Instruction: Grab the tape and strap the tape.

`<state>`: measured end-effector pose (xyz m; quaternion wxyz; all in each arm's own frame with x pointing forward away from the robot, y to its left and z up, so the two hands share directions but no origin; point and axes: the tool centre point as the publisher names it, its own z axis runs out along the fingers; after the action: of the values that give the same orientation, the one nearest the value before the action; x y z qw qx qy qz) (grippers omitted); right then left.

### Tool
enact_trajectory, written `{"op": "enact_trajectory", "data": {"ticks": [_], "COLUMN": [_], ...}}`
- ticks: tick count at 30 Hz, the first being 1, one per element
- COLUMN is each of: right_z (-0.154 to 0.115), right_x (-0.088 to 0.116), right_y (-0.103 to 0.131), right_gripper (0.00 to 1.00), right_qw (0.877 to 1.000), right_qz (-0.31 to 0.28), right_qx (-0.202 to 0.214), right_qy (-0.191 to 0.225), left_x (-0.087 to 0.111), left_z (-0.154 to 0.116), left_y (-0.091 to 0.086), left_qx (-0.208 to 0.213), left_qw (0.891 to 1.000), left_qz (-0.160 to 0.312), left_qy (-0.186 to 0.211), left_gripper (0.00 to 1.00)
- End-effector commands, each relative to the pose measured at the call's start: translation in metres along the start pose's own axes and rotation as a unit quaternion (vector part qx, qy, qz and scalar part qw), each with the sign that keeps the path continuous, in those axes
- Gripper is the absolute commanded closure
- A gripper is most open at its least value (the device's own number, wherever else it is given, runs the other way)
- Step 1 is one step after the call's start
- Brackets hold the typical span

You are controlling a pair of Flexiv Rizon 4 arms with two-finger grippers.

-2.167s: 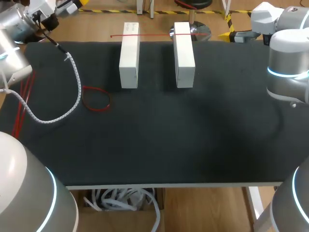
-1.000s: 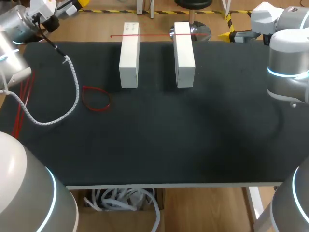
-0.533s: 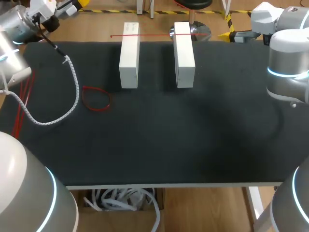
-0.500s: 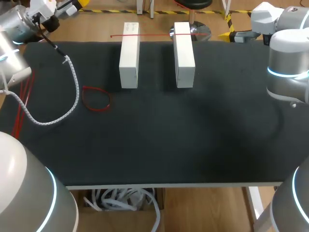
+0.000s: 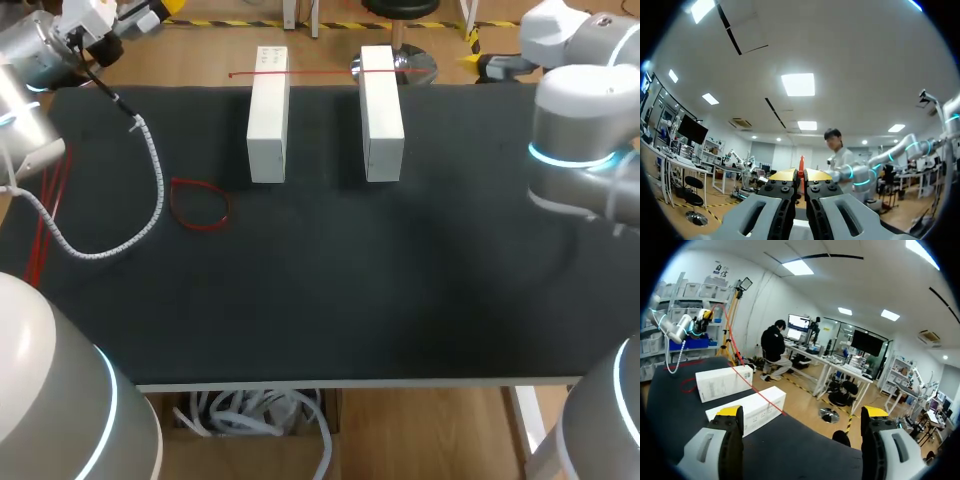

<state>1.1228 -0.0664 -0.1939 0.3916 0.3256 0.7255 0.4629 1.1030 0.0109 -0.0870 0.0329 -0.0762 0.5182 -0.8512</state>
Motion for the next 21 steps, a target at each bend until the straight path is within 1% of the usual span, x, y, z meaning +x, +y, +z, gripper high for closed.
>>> {"op": "enact_trajectory", "data": {"ticks": [1,3,4,7,9,10,11,21], "right_z": [-0.001,-0.003,-0.005,-0.006,-0.006,-0.007,-0.006,-0.006], "right_x": [0.013,0.013,0.014,0.017,0.019,0.021,0.019,0.019], "right_y": [-0.009,-0.009,-0.007,-0.004,0.000,0.005,0.009,0.009], "right_gripper": [0.00,0.00,0.00,0.00,0.00,0.00,0.00,0.00], "right_qw": [0.982,0.978,0.975,0.976,0.981,0.985,0.981,0.981], "right_qz": [-0.020,-0.026,-0.016,-0.002,0.029,0.094,0.172,0.172], "right_qx": [-0.106,-0.113,-0.123,-0.129,-0.128,-0.117,-0.091,-0.091], "right_qy": [-0.157,-0.176,-0.183,-0.176,-0.143,-0.087,-0.027,-0.027], "left_x": [-0.002,-0.002,-0.002,-0.002,-0.002,-0.002,-0.002,-0.002], "left_z": [-0.001,-0.001,-0.001,-0.001,-0.001,-0.001,-0.001,-0.001], "left_y": [0.001,0.001,0.001,0.001,0.001,0.001,0.001,0.001], "left_qx": [0.001,0.001,0.001,0.001,0.001,0.001,0.001,0.001], "left_qw": [1.000,1.000,1.000,1.000,1.000,1.000,1.000,1.000], "left_qz": [0.000,0.000,0.000,0.000,0.000,0.000,0.000,0.000], "left_qy": [0.002,0.002,0.002,0.002,0.002,0.002,0.002,0.002], "left_gripper": [1.00,1.00,1.00,1.00,1.00,1.00,1.00,1.00]}}
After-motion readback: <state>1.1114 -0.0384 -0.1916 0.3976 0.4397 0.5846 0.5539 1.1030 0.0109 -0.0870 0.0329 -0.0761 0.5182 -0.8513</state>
